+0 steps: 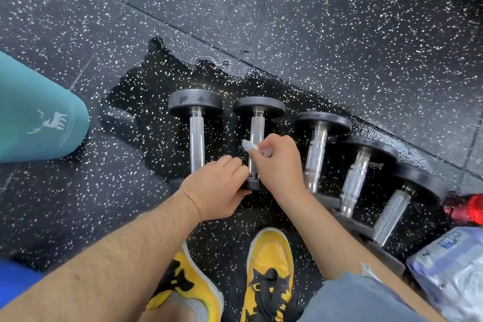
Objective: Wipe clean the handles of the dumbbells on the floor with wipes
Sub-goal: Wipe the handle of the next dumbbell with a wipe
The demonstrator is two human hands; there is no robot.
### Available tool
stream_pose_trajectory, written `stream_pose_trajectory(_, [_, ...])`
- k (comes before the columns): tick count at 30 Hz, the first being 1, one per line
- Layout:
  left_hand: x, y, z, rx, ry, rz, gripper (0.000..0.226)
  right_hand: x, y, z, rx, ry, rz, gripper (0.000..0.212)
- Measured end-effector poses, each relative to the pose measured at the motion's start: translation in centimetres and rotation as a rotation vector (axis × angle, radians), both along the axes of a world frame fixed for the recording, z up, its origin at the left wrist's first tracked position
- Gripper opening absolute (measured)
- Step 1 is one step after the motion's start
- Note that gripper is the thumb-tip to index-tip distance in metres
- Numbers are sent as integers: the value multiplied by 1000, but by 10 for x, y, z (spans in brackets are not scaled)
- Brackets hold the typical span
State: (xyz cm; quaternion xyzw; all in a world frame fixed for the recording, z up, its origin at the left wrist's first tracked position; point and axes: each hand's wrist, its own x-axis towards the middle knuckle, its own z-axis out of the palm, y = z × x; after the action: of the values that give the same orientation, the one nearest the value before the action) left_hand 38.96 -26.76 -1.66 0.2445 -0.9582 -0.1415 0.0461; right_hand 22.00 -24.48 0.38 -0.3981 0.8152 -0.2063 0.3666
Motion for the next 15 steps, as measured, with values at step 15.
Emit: stream_pose_trajectory(15, [-1,1,-4,-7,39,0,24,11,-25,-25,-287,256,103,18])
